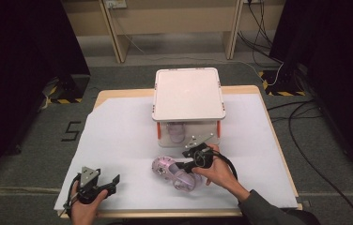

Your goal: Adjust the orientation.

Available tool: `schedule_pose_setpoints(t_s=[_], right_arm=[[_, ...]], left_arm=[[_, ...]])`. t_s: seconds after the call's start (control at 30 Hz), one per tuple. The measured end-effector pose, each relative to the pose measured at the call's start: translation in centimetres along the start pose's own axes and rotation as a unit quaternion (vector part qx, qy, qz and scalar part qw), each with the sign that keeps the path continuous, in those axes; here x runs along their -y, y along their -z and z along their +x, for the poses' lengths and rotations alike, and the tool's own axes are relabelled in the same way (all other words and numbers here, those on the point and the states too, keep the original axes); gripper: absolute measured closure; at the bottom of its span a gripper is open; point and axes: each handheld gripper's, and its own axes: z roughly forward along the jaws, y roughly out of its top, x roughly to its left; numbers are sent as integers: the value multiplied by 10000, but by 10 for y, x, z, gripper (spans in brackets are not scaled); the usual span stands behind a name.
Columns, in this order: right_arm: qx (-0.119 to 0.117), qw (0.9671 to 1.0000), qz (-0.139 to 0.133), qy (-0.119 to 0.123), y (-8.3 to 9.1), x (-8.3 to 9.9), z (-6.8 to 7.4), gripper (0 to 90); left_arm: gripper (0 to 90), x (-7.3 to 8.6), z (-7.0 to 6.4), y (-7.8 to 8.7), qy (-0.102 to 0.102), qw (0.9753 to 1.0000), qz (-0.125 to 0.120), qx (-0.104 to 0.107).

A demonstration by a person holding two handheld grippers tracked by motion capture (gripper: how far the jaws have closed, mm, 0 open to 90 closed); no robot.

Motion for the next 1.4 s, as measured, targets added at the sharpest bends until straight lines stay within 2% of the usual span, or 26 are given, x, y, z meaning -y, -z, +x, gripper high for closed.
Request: schedule_pose_setpoints(t_s=[0.03,0.1,0.17,0.27,0.43,0.57,0.9,1.0,1.03,1.1,1.13,1.33,1.4], right_arm=[[60,9999,-94,-92,5,1,-4,467],[158,9998,-69,-116,11,3,-8,467],[159,9999,-47,-50,12,4,-10,458],[194,9996,-124,-161,16,10,-12,459],[449,9988,-183,3,26,11,-17,433],[431,9984,-370,-41,37,13,-21,408],[489,9956,-634,477,49,14,-12,410],[444,9956,-622,547,49,14,-11,409],[403,9951,-619,658,48,14,-9,406],[395,9949,-608,709,48,14,-8,404],[368,9940,-569,853,46,14,-5,392],[318,9934,-442,1010,38,17,-1,370],[326,9912,-396,1218,32,18,4,361]], left_arm=[[185,0,0,0,1,10000,-1,0],[185,0,0,0,2,10000,0,-1],[185,0,0,0,-1,10000,12,0],[185,0,-1,-1,2,10000,-13,2],[185,0,0,0,9,10000,2,1],[185,0,0,-1,6,10000,-13,13],[185,0,0,-1,33,10000,17,-10],[185,0,1,-1,39,10000,9,-26],[185,0,2,0,52,10000,5,-34],[185,-1,2,0,48,10000,-2,-42],[185,-1,2,-1,48,10000,-10,-41],[185,-1,1,-1,23,10000,42,-26],[185,0,0,-1,40,10000,17,-18]])
